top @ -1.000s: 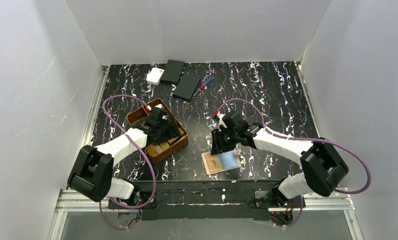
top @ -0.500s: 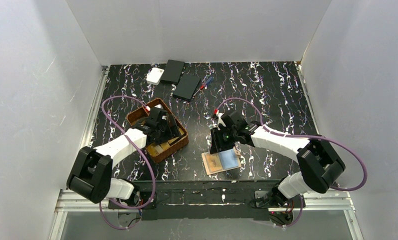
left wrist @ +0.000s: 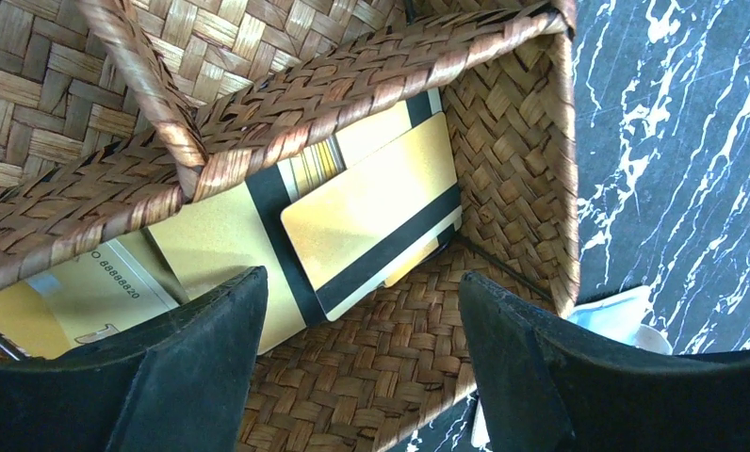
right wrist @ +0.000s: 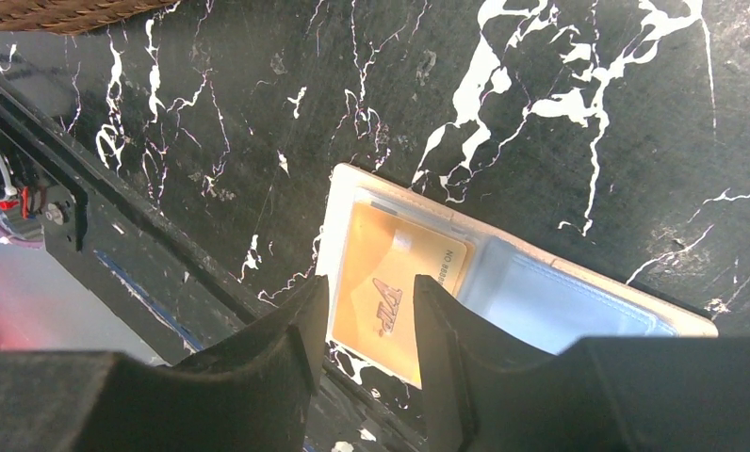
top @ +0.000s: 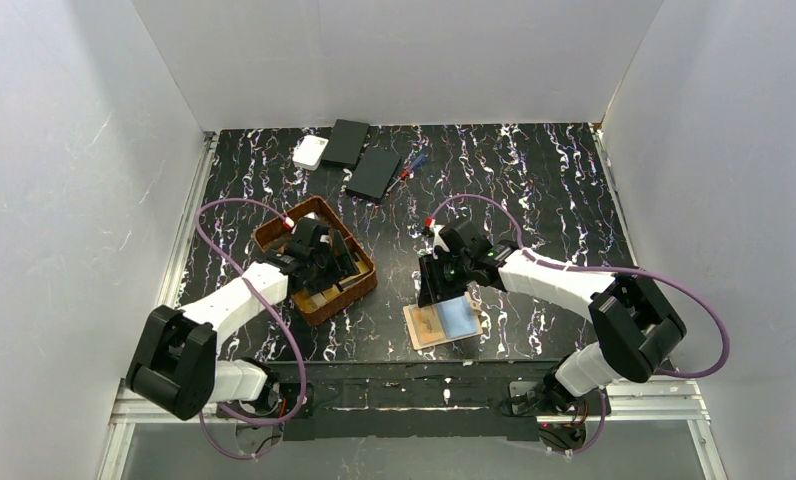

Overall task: Put the credit cards into the card holder
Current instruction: Pick up the credit card from the storage box.

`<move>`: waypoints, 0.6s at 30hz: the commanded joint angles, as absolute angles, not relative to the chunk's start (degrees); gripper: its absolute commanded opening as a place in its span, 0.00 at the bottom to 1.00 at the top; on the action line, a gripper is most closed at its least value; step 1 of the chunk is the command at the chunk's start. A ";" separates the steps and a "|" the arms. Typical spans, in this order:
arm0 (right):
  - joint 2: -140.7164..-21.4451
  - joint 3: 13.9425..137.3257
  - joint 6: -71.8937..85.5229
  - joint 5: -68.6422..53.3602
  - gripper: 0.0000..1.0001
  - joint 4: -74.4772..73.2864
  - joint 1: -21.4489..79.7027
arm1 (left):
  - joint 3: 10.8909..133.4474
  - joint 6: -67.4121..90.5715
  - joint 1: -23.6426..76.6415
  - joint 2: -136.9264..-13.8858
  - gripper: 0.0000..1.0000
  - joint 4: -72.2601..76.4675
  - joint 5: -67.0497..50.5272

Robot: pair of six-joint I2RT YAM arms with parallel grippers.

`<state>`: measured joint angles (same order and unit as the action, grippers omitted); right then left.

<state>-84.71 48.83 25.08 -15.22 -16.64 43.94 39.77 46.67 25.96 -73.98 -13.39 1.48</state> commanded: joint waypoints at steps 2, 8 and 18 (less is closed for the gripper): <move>-85.16 51.42 24.52 -15.92 0.47 -16.93 43.76 | 38.48 47.32 25.44 -76.91 0.71 -11.29 1.18; -84.87 51.50 24.62 -15.85 0.46 -17.02 43.76 | 38.11 47.18 25.26 -79.21 0.65 -8.38 0.00; -85.16 51.42 24.63 -16.15 0.46 -16.80 43.77 | 38.55 46.61 25.30 -77.08 0.46 -7.55 0.00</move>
<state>-84.82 49.04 25.10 -15.22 -16.67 43.94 39.05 47.09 25.50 -78.32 -7.41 0.01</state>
